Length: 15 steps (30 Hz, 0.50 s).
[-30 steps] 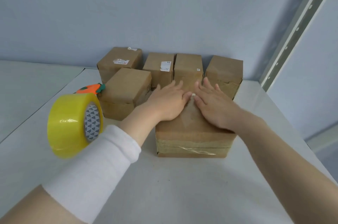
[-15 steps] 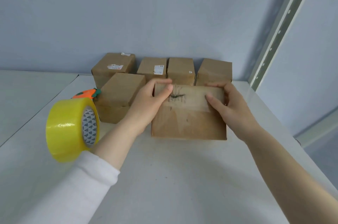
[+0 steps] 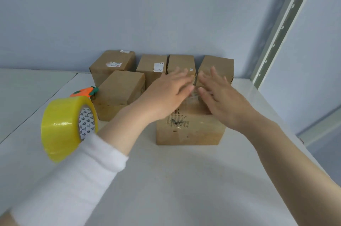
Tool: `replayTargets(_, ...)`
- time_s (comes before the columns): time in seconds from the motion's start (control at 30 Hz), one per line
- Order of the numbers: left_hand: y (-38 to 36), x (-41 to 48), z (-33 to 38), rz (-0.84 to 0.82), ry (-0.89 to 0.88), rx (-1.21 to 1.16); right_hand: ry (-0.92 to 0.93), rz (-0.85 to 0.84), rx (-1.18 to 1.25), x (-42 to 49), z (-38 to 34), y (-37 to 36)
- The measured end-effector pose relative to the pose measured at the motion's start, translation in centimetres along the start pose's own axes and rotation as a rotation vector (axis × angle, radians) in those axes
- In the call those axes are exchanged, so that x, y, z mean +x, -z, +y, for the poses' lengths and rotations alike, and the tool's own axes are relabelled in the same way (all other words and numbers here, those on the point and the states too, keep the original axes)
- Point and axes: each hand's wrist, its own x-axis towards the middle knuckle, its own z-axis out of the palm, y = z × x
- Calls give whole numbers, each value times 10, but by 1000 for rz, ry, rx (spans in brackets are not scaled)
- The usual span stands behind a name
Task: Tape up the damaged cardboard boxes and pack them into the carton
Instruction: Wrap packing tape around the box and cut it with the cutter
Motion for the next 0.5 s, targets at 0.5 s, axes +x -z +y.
replayTargets(0.5,-8,6,1,-84,207,51,-152,-173,48,11,3,-2)
